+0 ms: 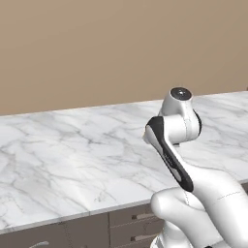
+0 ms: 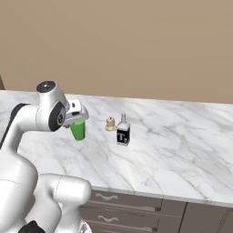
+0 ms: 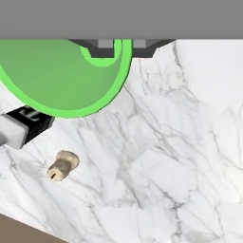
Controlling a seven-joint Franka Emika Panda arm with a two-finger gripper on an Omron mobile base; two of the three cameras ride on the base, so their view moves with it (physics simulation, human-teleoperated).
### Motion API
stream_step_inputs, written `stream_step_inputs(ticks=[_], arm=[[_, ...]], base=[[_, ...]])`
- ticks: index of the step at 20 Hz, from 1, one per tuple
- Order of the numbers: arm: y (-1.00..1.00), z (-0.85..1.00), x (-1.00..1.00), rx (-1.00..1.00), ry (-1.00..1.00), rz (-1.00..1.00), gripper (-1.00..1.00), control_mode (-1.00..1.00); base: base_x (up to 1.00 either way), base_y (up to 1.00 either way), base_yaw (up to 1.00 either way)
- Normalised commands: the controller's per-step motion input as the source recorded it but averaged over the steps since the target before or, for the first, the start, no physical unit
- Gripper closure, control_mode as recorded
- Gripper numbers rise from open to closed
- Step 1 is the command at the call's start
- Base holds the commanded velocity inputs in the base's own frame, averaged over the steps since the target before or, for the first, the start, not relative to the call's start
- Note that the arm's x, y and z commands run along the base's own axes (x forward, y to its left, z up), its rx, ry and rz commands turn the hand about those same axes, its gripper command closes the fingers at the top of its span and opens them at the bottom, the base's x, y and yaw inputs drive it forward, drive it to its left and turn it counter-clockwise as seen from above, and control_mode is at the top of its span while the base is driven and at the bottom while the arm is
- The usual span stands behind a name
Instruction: Open the cabinet directly in front. Then move the liquor and the cup to the dining counter with the candle on it.
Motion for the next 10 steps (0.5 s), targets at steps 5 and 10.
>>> stream_step_inputs(ticks=[5,10], arm=[[0.00,-0.43,0.61,0.00,0.02,0.00,1.00,-1.00],[-0.01,-0.33,0.65,0.00,0.04,0.00,1.00,-1.00]], base=[[0.00,0.00,0.00],[0.00,0.00,0.00]])
